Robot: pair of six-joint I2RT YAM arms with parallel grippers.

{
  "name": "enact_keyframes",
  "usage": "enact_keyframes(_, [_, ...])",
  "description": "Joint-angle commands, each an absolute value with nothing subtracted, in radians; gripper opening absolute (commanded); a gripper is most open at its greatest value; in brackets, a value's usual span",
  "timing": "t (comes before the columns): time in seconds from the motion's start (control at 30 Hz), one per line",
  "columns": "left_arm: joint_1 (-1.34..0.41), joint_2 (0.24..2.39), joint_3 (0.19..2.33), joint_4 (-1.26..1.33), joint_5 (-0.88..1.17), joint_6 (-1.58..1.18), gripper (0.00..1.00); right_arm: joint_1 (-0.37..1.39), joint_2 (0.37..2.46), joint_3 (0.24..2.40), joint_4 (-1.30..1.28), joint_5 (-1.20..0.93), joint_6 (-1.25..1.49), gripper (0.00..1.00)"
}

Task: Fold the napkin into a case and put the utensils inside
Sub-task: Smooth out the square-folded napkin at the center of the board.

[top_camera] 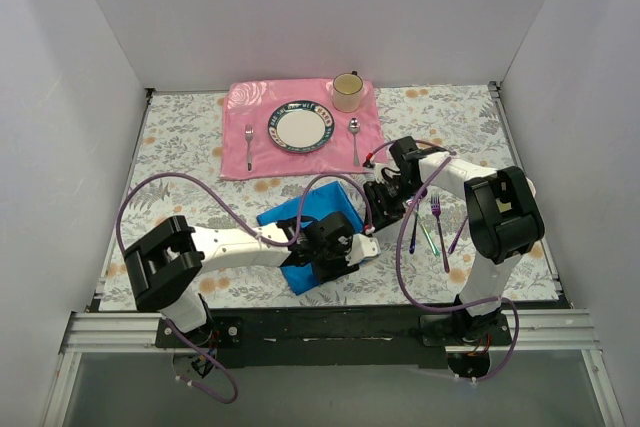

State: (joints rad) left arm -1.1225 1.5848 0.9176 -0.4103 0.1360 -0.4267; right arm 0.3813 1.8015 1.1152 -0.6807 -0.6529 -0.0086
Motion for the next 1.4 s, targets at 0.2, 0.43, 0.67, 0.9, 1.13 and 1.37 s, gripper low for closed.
enact_keyframes(0.2, [-1.172, 1.609, 0.865, -0.383, 0.014, -0.374, 0.32, 0.380, 1.832, 1.089, -0.673, -0.644, -0.034, 0.49])
enact_keyframes(0.43, [-1.173, 1.556, 0.815, -0.387, -0.028, -0.304, 0.25, 0.382, 1.827, 1.042, -0.666, -0.672, -0.035, 0.48])
enact_keyframes(0.67, [-1.169, 1.465, 0.781, -0.435, -0.002, -0.221, 0.19, 0.385, 1.752, 1.011, -0.666, -0.742, -0.025, 0.60])
enact_keyframes(0.9, [-1.161, 1.420, 0.819, -0.551, 0.087, -0.127, 0.18, 0.382, 1.697, 1.063, -0.681, -0.778, -0.024, 0.66])
enact_keyframes(1.13, [-1.086, 1.341, 0.911, -0.719, 0.294, -0.064, 0.44, 0.382, 1.720, 1.221, -0.725, -0.776, -0.124, 0.65])
enact_keyframes(1.37, [-0.690, 1.217, 1.042, -0.590, 0.639, -0.435, 0.89, 0.382, 1.717, 1.315, -0.562, -0.914, -0.027, 0.70])
